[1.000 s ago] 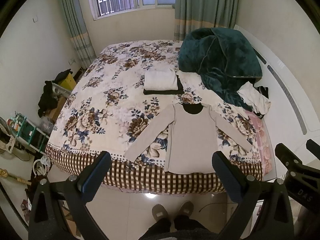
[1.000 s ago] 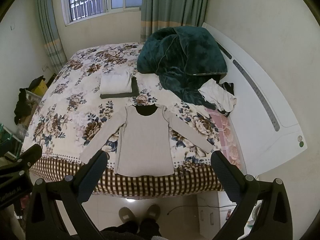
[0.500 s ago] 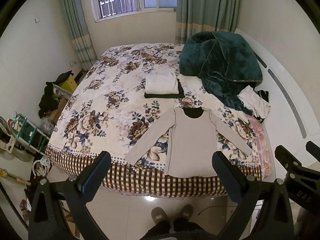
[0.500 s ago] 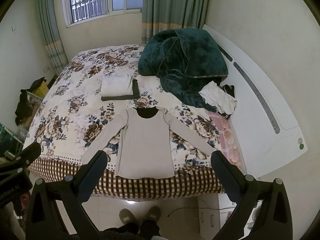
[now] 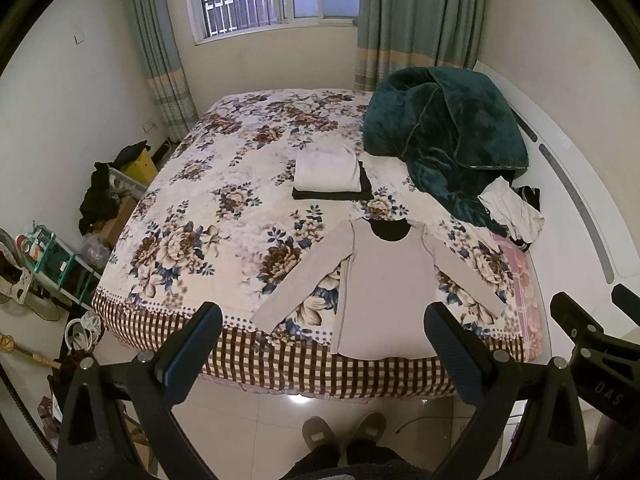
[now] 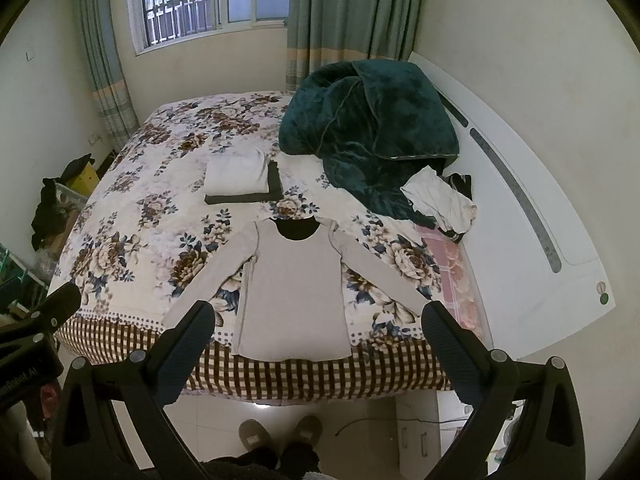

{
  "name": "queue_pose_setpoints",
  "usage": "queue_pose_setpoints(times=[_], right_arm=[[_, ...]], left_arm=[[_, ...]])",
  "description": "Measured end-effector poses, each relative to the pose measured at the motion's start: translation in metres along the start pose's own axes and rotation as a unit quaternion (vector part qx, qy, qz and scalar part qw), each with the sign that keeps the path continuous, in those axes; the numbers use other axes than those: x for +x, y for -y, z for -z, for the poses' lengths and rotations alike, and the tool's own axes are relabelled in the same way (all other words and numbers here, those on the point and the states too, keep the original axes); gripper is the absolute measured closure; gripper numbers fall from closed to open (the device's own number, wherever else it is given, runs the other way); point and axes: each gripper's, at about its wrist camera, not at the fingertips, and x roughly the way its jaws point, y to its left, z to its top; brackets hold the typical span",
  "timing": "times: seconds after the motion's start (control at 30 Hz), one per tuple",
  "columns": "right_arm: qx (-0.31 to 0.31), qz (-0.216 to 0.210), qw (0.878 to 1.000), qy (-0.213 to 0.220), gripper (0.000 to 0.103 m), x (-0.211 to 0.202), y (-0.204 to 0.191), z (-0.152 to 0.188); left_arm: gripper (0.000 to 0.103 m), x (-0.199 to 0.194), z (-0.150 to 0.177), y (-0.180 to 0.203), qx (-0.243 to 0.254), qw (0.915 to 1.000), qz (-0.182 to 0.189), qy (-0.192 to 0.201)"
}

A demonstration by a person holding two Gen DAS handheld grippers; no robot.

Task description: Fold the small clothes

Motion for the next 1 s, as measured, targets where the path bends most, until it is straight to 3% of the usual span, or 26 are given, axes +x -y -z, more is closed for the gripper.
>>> queue_pose_setpoints(times=[1.0], right_arm=[[0.0, 0.001, 1.0, 0.003, 0.0, -0.003, -0.01, -0.005]], left_arm=[[0.0, 0.0, 0.0, -0.002, 0.0, 1.0, 0.001, 0.003]])
